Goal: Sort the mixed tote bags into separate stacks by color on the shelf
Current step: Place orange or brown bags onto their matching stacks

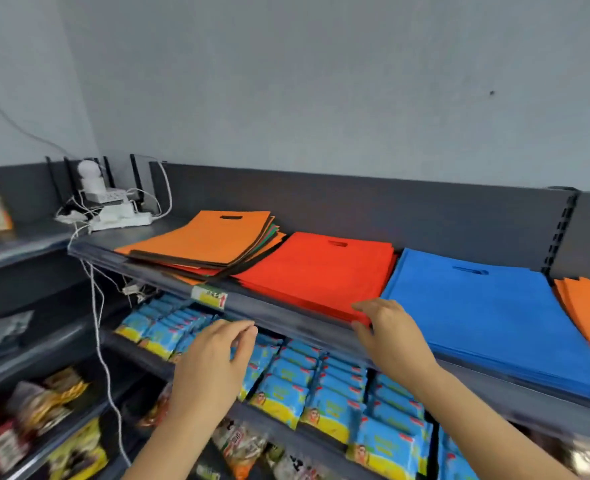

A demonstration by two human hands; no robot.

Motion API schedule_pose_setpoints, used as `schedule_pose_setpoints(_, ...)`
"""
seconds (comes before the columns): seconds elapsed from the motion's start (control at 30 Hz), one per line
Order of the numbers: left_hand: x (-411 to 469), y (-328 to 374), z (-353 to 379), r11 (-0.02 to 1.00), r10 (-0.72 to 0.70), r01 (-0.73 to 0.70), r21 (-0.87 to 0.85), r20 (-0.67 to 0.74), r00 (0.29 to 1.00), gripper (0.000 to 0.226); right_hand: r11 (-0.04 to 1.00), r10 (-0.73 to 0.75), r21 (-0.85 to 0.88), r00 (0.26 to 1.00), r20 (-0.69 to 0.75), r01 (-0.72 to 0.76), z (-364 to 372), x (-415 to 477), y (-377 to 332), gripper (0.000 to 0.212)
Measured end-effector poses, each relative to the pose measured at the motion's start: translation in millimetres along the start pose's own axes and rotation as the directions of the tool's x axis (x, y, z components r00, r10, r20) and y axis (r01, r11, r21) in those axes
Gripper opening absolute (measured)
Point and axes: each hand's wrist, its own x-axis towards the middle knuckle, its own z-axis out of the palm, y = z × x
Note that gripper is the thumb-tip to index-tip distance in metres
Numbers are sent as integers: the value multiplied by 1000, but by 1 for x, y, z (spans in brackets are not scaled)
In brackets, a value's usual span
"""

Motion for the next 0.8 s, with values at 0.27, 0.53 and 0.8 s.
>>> schedule_pose_setpoints(0.27, 47, -70, -18, 998, -18, 23, 58, -86, 996, 31, 986, -157, 66, 987, 26, 155, 56, 79, -78, 38)
schedule_pose_setpoints(0.53, 118, -126, -27, 985, -35, 52, 162, -110, 993, 35, 970, -206, 146, 976, 74, 193, 96, 173, -142, 35)
schedule_pose_setpoints(0.8, 174, -170, -24, 975, -30, 52, 216, -106, 994, 31, 983, -173, 121, 932, 319, 141, 138, 237, -175, 40)
